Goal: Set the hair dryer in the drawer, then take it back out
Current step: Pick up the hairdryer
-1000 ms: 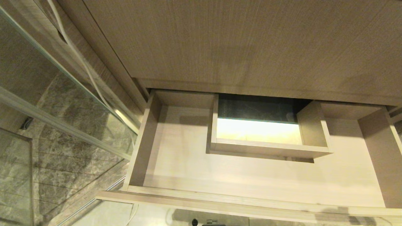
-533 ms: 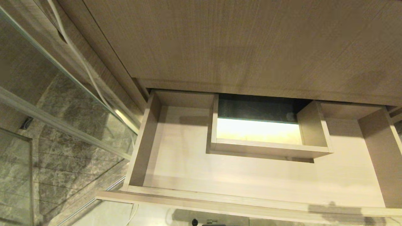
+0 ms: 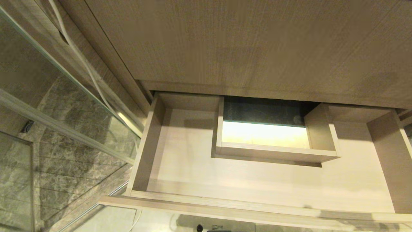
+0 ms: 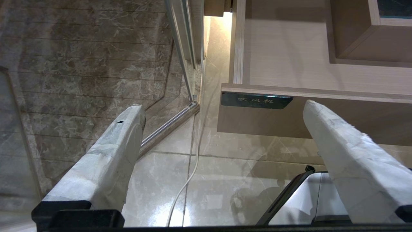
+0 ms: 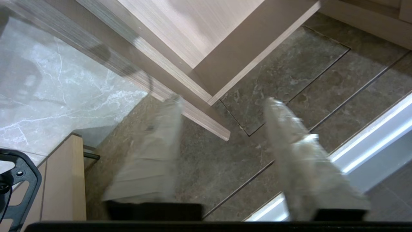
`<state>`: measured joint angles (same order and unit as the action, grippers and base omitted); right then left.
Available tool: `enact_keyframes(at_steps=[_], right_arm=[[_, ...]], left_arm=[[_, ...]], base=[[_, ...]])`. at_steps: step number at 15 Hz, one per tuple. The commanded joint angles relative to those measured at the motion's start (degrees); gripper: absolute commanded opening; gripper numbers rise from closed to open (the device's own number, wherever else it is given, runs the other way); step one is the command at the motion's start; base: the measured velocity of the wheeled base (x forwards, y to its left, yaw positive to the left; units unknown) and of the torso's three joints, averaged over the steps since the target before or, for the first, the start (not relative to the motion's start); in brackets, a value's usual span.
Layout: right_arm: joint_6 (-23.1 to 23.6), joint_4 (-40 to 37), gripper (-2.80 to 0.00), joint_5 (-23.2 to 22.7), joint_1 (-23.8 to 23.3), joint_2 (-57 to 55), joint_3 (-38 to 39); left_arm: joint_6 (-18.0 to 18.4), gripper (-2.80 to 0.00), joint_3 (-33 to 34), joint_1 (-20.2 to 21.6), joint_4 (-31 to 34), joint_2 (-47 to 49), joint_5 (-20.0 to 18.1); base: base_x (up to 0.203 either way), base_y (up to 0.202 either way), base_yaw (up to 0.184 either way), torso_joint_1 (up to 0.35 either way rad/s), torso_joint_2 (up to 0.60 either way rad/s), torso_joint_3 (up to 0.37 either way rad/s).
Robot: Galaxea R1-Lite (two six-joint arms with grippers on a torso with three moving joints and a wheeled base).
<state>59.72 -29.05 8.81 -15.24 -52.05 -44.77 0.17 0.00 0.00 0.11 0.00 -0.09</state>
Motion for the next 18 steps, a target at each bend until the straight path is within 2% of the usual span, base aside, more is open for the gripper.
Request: enact_keyframes(at_steps=[1,5,7,9,10,13,15,18], right_arm=[[0.4,-0.2,-2.8,0.0,-0.3,-0.8,-0.6],[-0.1,-0.8,-2.8,1.0,-0.9,-1.2,-7.3],[-5.6,-0.8,-2.8,1.5,-0.9,0.3,-5.8],[-9.3,0.1,-2.8,1.8,-0.9,2.5,-4.9],[-11.0,1.3,-2.8,1.9,-0.9,3.5,-3.3],[-20.1,8.2,-2.8,1.5,0.2,9.8,5.3],[-24.2,9.6,-2.8,0.8,1.3,16.9,9.1],[-33.3,10.5,-2.8,-5.9,2.6,28.6,18.8]], left_arm=[[0.0,0.0,0.0,0.0,0.0,0.0,0.0],[0.0,0.0,0.0,0.0,0.1,0.0,0.0],[0.0,0.0,0.0,0.0,0.0,0.0,0.0],[0.0,0.0,0.0,0.0,0.0,0.0,0.0],[0.0,0.0,0.0,0.0,0.0,0.0,0.0],[0.0,0.0,0.0,0.0,0.0,0.0,0.0],[0.0,0.0,0.0,0.0,0.0,0.0,0.0],[0.0,0.0,0.0,0.0,0.0,0.0,0.0]], base=[[0.0,0.0,0.0,0.0,0.0,0.0],[0.0,0.0,0.0,0.0,0.0,0.0],[0.0,0.0,0.0,0.0,0.0,0.0],[0.0,0.0,0.0,0.0,0.0,0.0],[0.0,0.0,0.0,0.0,0.0,0.0],[0.0,0.0,0.0,0.0,0.0,0.0],[0.0,0.0,0.0,0.0,0.0,0.0],[0.0,0.0,0.0,0.0,0.0,0.0]])
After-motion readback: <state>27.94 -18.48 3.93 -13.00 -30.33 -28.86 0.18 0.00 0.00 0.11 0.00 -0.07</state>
